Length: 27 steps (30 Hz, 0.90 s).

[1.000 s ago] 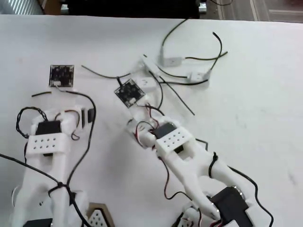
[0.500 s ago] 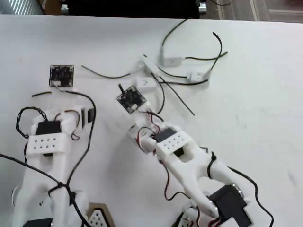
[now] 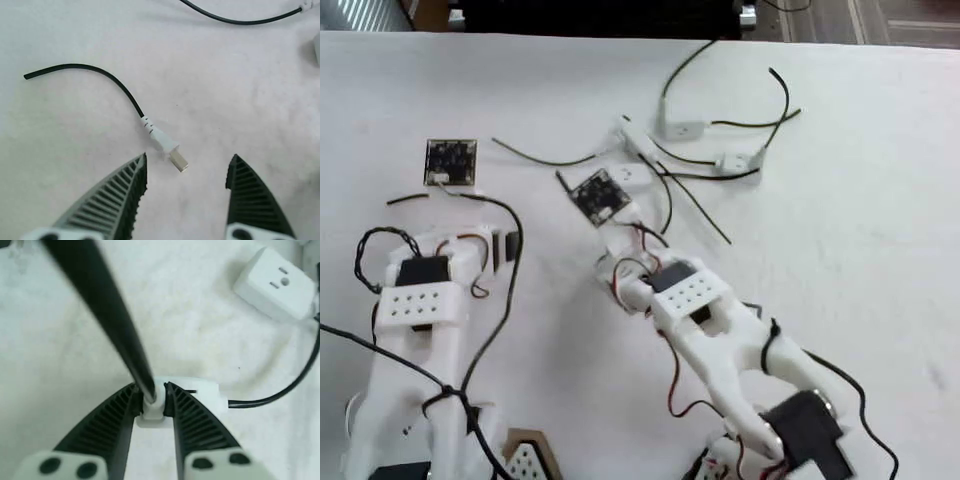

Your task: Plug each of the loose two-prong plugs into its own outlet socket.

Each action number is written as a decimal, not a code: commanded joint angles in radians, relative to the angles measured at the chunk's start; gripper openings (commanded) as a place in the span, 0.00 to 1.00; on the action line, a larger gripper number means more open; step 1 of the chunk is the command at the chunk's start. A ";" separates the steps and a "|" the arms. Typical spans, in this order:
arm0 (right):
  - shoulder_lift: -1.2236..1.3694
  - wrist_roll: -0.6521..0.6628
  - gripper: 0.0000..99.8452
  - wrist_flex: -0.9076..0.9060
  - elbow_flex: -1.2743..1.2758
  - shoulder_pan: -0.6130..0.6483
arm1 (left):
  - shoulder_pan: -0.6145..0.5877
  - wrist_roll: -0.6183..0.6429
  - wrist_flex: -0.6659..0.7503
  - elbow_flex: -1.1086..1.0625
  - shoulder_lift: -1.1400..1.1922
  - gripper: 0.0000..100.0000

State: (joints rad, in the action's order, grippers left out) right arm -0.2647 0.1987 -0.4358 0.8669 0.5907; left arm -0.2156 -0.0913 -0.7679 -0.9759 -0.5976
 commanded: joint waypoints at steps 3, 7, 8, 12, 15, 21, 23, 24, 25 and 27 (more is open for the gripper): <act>-0.148 0.006 0.02 -0.004 -0.144 -0.110 | -0.013 0.011 0.012 0.003 -0.031 0.26; -0.094 -0.003 0.02 -0.004 -0.256 -0.173 | -0.013 0.011 0.012 0.003 -0.031 0.26; -0.073 -0.003 0.02 -0.004 -0.284 -0.188 | -0.013 0.011 0.012 0.003 -0.031 0.26; 0.042 -0.003 0.02 -0.004 -0.379 -0.254 | -0.013 0.011 0.011 0.003 -0.031 0.26; 0.156 -0.003 0.02 -0.005 -0.417 -0.278 | -0.013 0.011 0.011 0.003 -0.031 0.26; 0.285 -0.003 0.02 -0.013 -0.436 -0.272 | -0.013 0.011 0.011 0.003 -0.031 0.26; 0.286 -0.003 0.02 -0.056 -0.440 -0.275 | -0.013 0.011 0.011 0.002 -0.030 0.26; 0.286 -0.003 0.02 -0.084 -0.442 -0.275 | -0.013 0.011 0.011 0.002 -0.030 0.26; 0.286 -0.003 0.02 -0.107 -0.442 -0.274 | -0.013 0.011 0.011 0.002 -0.030 0.26; 0.292 -0.003 0.02 -0.147 -0.442 -0.272 | -0.013 0.011 0.012 0.002 -0.030 0.26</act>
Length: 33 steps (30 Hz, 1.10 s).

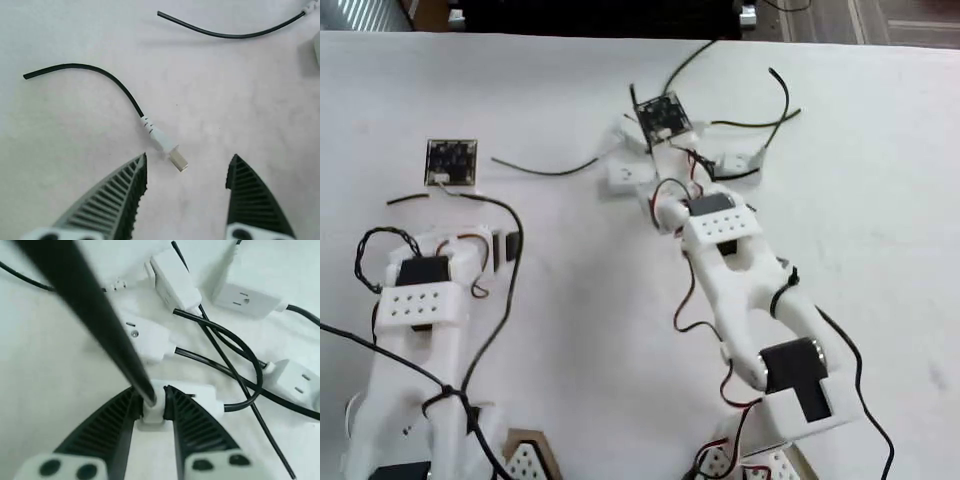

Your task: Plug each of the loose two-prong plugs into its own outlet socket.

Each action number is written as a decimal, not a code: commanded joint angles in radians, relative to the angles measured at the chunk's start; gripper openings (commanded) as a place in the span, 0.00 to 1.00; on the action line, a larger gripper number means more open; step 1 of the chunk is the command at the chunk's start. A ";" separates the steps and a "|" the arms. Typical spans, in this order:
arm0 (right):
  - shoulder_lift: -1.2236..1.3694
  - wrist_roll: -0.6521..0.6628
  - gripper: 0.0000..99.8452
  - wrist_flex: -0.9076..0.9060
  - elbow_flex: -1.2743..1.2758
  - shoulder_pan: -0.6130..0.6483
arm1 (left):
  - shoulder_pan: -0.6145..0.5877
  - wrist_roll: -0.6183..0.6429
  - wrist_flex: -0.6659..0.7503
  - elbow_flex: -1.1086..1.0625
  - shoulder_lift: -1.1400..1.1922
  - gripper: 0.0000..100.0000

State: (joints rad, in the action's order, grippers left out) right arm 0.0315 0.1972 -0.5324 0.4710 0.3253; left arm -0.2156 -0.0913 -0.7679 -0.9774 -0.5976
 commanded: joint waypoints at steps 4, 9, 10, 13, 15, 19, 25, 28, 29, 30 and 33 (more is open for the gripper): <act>-0.008 0.003 0.06 -0.105 -0.046 -0.015 | -0.008 0.011 0.011 0.003 -0.030 0.26; -0.012 0.000 0.22 -0.292 -0.137 -0.015 | -0.007 0.011 0.011 0.009 -0.028 0.26; -0.016 -0.002 0.23 -0.348 -0.176 -0.015 | -0.007 0.009 0.012 0.012 -0.028 0.26; -0.070 -0.002 0.23 -0.519 -0.296 -0.015 | -0.004 -0.021 0.009 0.040 -0.028 0.30; -0.128 -0.002 0.23 -0.618 -0.356 -0.015 | 0.027 -0.098 -0.014 0.068 -0.028 0.31; -0.268 -0.002 0.23 -0.757 -0.377 -0.015 | 0.113 -0.212 -0.109 0.158 -0.027 0.31; -0.384 -0.002 0.23 -0.734 -0.155 -0.077 | 0.232 -0.310 -0.209 0.315 -0.027 0.31; -0.389 -0.002 0.23 -0.605 -0.028 -0.177 | 0.291 -0.373 -0.232 0.379 0.025 0.31; -0.389 -0.002 0.23 -0.564 0.009 -0.208 | 0.302 -0.382 -0.229 0.407 0.068 0.31; -0.389 -0.002 0.23 -0.527 0.040 -0.234 | 0.311 -0.391 -0.227 0.442 0.124 0.31; -0.389 -0.003 0.23 -0.420 0.127 -0.292 | 0.326 -0.391 -0.232 0.597 0.340 0.31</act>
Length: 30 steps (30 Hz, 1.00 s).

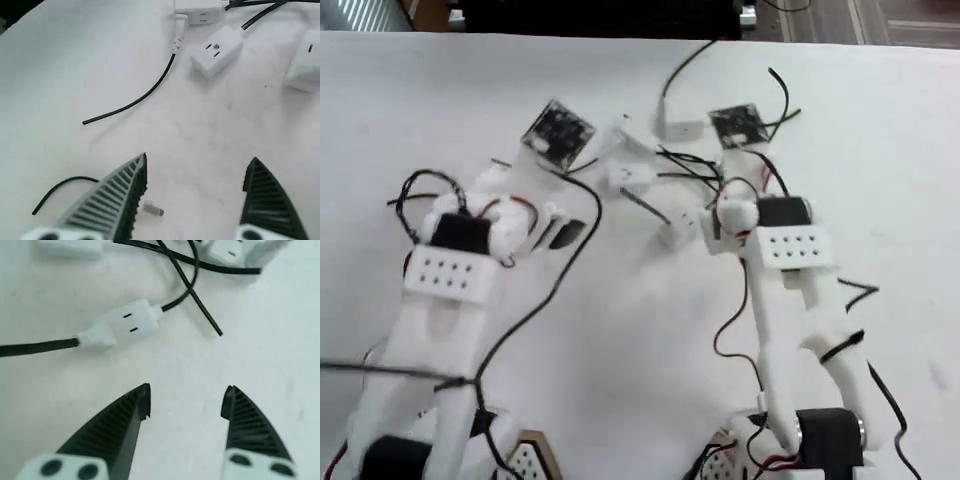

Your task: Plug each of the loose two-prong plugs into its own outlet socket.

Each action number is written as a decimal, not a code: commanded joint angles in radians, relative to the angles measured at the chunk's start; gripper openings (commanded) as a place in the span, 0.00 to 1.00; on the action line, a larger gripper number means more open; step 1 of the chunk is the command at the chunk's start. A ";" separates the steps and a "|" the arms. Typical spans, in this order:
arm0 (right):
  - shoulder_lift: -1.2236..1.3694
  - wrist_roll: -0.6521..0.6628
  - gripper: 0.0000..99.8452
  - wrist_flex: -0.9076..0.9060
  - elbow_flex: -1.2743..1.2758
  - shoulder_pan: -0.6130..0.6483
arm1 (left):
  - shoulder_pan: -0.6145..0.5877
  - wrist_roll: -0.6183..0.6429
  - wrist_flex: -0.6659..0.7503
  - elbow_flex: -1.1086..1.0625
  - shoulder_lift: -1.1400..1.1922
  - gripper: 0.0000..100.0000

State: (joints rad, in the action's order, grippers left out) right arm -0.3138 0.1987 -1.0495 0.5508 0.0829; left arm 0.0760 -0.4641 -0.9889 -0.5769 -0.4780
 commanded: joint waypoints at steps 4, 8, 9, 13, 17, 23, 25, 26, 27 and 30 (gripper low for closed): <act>-0.044 -0.069 0.23 0.225 0.140 -0.071 | 0.056 -0.135 -0.011 0.446 0.526 0.31; -0.045 -0.137 0.23 0.292 0.172 -0.105 | 0.082 -0.262 -0.012 0.664 0.786 0.31; -0.044 -0.137 0.23 0.300 0.173 -0.117 | 0.088 -0.279 -0.018 0.715 0.839 0.31; -0.044 -0.137 0.23 0.320 0.175 -0.156 | 0.130 -0.301 -0.114 0.933 1.010 0.31; -0.044 -0.138 0.23 0.320 0.175 -0.159 | 0.168 -0.301 -0.175 1.137 1.144 0.31; -0.044 -0.137 0.23 0.320 0.175 -0.157 | 0.191 -0.301 -0.252 1.402 1.334 0.31; -0.044 -0.133 0.23 0.320 0.175 -0.159 | 0.191 -0.301 -0.279 1.482 1.399 0.31; -0.044 -0.133 0.23 0.320 0.175 -0.159 | 0.188 -0.301 -0.292 1.519 1.429 0.31; -0.044 -0.132 0.23 0.320 0.175 -0.159 | 0.185 -0.301 -0.302 1.557 1.461 0.30; -0.044 -0.130 0.23 0.320 0.175 -0.157 | 0.183 -0.301 -0.333 1.657 1.552 0.25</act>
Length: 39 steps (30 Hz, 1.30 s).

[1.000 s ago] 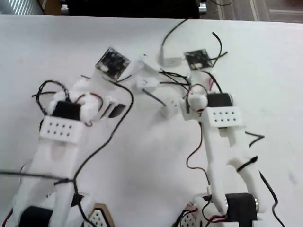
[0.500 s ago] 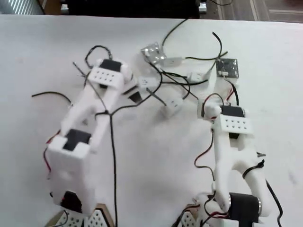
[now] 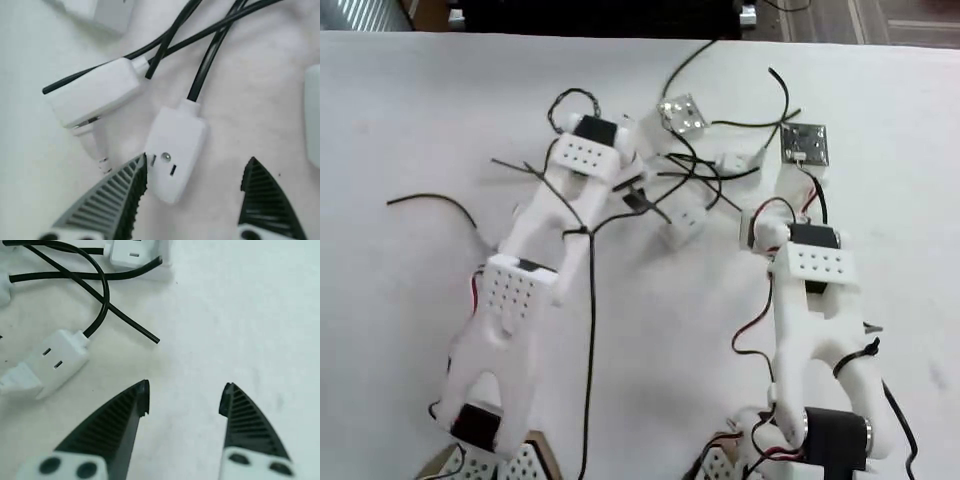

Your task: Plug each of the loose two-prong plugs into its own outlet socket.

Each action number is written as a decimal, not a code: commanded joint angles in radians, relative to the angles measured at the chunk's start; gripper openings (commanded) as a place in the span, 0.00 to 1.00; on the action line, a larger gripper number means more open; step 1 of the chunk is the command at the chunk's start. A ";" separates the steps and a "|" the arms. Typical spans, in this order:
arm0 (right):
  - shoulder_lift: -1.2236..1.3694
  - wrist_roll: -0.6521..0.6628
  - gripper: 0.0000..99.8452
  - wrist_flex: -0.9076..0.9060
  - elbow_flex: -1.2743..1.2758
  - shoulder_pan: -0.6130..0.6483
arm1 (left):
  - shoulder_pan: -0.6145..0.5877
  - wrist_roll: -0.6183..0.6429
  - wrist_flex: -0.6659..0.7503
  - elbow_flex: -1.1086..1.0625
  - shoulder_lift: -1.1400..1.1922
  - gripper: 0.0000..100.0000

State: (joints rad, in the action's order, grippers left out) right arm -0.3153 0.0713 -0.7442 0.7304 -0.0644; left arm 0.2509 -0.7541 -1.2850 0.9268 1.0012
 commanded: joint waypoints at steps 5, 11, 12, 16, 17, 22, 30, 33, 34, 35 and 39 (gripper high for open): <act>-0.042 -0.003 0.23 0.013 -0.003 -0.012 | 0.013 -0.011 -0.133 0.315 0.182 0.17; -0.042 -0.002 0.23 0.013 -0.003 -0.012 | 0.013 -0.012 -0.273 0.473 0.271 0.17; -0.042 -0.002 0.23 0.013 -0.003 -0.012 | 0.012 -0.008 -0.276 0.488 0.286 0.18; -0.042 -0.002 0.23 0.012 -0.002 -0.012 | -0.012 -0.003 -0.272 0.552 0.346 0.28; -0.042 -0.002 0.23 0.010 -0.002 -0.012 | -0.015 0.003 -0.267 0.582 0.357 0.30; -0.042 -0.002 0.23 0.008 -0.002 -0.012 | -0.041 0.081 -0.273 0.747 0.386 0.32; -0.042 -0.002 0.23 0.008 -0.002 -0.012 | -0.042 0.081 -0.258 0.738 0.386 0.32; -0.042 -0.002 0.23 0.010 -0.002 -0.010 | -0.044 0.087 -0.212 0.729 0.392 0.32; -0.042 -0.002 0.23 0.010 -0.002 -0.010 | -0.045 0.087 -0.201 0.729 0.397 0.32; -0.042 -0.002 0.23 0.008 -0.002 -0.010 | -0.047 0.086 -0.193 0.729 0.406 0.32; -0.041 -0.002 0.23 0.008 -0.002 -0.008 | -0.044 0.083 -0.181 0.729 0.443 0.32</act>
State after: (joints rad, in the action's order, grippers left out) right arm -0.3153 0.0713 -0.7442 0.7319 -0.0644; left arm 0.2171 -0.6759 -1.4906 1.6280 1.4293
